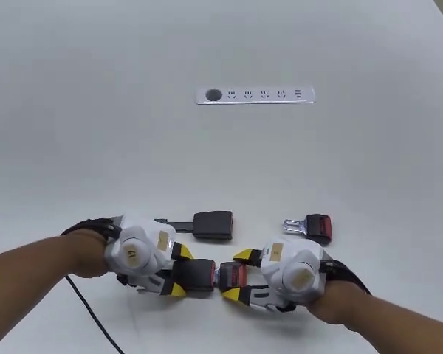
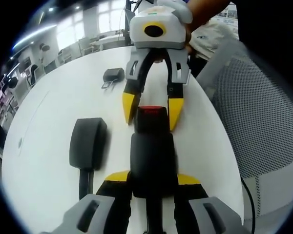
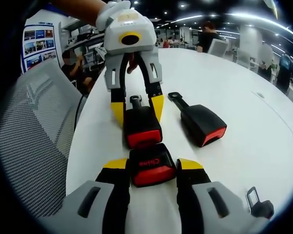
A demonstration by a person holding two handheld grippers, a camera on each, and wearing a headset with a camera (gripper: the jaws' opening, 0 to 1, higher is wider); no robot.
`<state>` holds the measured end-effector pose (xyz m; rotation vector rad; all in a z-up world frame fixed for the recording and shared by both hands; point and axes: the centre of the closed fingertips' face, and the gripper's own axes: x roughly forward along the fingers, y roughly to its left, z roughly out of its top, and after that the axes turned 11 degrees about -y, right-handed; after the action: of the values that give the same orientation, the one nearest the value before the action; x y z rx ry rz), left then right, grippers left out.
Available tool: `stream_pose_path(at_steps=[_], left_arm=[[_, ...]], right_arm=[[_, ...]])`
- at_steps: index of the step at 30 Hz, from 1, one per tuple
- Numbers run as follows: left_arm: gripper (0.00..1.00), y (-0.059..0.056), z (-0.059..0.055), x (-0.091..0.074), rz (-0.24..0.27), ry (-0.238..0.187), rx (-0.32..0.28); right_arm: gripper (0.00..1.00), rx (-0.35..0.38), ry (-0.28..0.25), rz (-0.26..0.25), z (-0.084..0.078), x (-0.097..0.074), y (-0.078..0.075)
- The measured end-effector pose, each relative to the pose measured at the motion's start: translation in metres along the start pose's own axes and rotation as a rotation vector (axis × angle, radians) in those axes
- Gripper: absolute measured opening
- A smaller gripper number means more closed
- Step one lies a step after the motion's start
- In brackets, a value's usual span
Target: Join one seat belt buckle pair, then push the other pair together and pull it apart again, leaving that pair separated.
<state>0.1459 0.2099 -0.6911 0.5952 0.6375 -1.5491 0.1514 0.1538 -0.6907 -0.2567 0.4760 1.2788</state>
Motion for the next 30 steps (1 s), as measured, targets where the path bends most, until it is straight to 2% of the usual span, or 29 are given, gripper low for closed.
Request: stream_pose_path(at_steps=[5,8,12,14,15,17,20,24,27,30], left_arm=[[0.34,0.001,-0.001,0.001,0.005,0.012,-0.003],[0.34,0.0,0.0,0.002,0.009,0.034,0.011],[0.34,0.001,0.0,0.002,0.043,0.035,-0.021],[0.35,0.002,0.0,0.001,0.054,0.046,-0.028],[0.36,0.002,-0.001,0.001,0.061,0.054,-0.028],[0.36,0.003,0.0,-0.003,0.073,0.066,-0.016],[0.39,0.006,0.006,-0.007,0.106,0.035,-0.052],[0.49,0.01,0.012,-0.012,0.142,0.02,-0.062],[0.5,0.016,0.017,-0.016,0.183,0.008,-0.07],[0.54,0.019,0.026,-0.02,0.216,-0.022,-0.096]], right_arm=[[0.37,0.013,0.008,0.001,-0.002,0.001,-0.002],[0.37,0.019,0.012,-0.001,-0.001,0.0,0.0],[0.37,0.017,0.022,-0.008,-0.001,0.0,0.001],[0.37,-0.007,0.034,-0.01,-0.002,0.0,0.003],[0.38,-0.016,0.036,-0.012,-0.002,-0.001,0.004],[0.47,-0.016,0.01,-0.029,0.004,-0.002,0.001],[0.62,-0.02,-0.014,-0.041,0.009,-0.006,-0.002],[0.64,-0.034,-0.034,-0.074,0.013,-0.014,-0.009],[0.68,-0.006,-0.049,-0.096,0.016,-0.023,-0.013],[0.69,-0.014,-0.058,-0.123,0.016,-0.031,-0.02]])
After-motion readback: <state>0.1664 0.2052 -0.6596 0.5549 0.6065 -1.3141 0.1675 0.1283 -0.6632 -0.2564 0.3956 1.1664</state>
